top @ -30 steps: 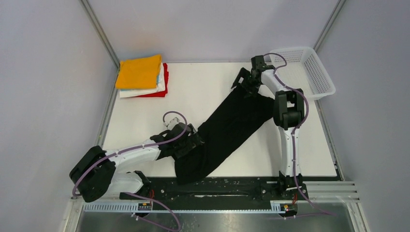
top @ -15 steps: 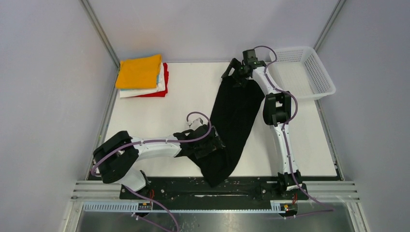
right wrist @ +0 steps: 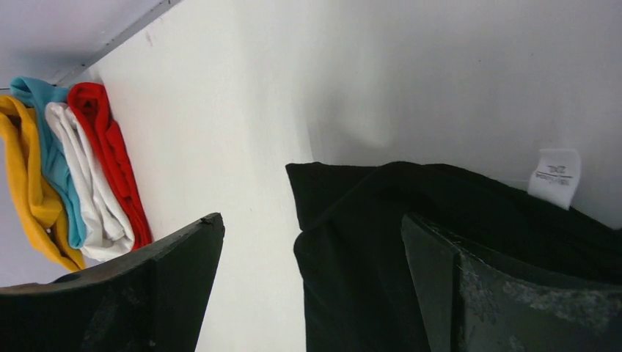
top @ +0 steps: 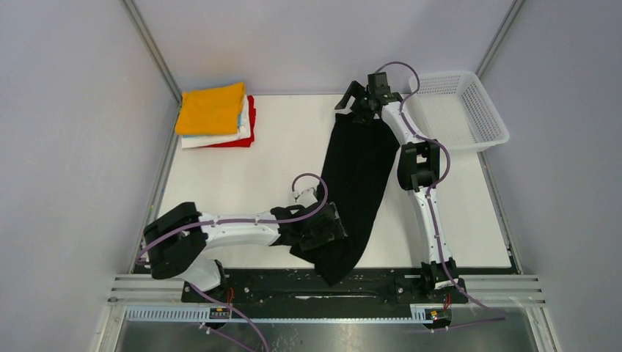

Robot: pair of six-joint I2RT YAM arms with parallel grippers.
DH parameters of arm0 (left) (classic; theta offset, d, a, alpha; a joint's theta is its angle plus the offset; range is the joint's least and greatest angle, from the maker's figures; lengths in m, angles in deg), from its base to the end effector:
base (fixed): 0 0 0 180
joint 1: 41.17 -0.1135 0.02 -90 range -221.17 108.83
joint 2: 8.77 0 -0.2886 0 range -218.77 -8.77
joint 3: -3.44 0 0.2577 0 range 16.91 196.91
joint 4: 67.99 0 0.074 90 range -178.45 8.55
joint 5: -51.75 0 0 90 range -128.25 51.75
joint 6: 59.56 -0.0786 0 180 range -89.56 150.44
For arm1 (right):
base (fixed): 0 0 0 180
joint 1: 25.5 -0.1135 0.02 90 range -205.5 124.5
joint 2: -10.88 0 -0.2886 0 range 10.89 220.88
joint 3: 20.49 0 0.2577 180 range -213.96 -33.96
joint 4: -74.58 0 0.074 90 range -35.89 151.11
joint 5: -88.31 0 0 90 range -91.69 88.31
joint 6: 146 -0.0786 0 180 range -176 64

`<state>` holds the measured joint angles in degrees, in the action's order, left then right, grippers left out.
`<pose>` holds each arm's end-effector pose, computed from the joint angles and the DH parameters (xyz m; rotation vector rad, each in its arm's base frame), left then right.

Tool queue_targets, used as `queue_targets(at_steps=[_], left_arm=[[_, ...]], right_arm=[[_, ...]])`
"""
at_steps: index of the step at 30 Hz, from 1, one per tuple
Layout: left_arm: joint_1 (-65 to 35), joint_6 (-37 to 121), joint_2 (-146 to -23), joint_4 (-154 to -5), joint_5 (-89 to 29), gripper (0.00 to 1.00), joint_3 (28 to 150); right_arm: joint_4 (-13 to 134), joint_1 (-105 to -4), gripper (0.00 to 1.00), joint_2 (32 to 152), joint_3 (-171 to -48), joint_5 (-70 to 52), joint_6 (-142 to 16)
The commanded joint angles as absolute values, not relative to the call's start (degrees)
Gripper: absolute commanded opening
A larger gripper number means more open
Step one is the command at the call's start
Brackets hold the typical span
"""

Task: Fold and stack the t-shirts
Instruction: Rotate the tshirt 90 degrees

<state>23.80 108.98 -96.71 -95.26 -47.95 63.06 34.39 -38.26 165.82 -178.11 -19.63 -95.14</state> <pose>0.1483 -0.2862 0.1547 -0.3903 2.6786 -0.7239 0.6353 0.1687 0.1572 0.3529 2.2954 0.8282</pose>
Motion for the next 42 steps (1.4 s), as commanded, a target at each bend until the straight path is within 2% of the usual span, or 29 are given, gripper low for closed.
queue_targets(at_steps=[1, 5, 8, 14, 23, 31, 33, 35, 36, 42], left_arm=[[25.0, 109.0, -87.5, -104.6, -56.7, 0.99, 64.6], [24.8, 108.5, -80.2, -114.6, -64.5, 0.99, 64.3], [22.8, 106.9, -75.4, -116.9, -67.5, 0.99, 61.6], [11.7, 99.8, -68.6, -114.2, -63.6, 0.99, 56.0], [1.4, 94.1, -64.0, -113.0, -63.2, 0.99, 52.7], [-3.1, 91.2, -65.0, -111.8, -62.0, 0.99, 52.4], [-3.7, 91.1, -65.7, -111.3, -61.3, 0.99, 52.2], [-4.0, 91.0, -66.5, -110.5, -59.9, 0.99, 51.8], [-4.1, 91.0, -67.0, -110.1, -58.9, 0.99, 51.5], [-4.2, 88.5, -71.6, -103.4, -48.2, 0.99, 49.9]], right_arm=[[30.3, -39.1, 0.99, 157.3, -179.1, -17.0, -88.1], [23.4, -39.1, 1.0, 148.1, -168.4, -8.2, -81.6], [20.4, -39.0, 0.99, 142.6, -159.1, -0.7, -79.0], [17.7, -39.0, 1.0, 142.3, -152.8, 0.1, -78.5], [11.2, -39.1, 1.0, 149.9, -159.9, -6.4, -80.6], [8.1, -40.9, 0.99, 161.3, -176.5, -18.1, -81.3], [11.7, -41.9, 0.99, 163.0, -178.0, -20.8, -81.0], [15.6, -42.4, 0.92, 164.5, -178.6, -22.7, -82.9], [16.9, -42.5, 0.98, 165.1, -179.8, -22.6, -83.5], [25.9, -42.7, 0.99, 165.8, -184.1, -23.9, -84.2]])
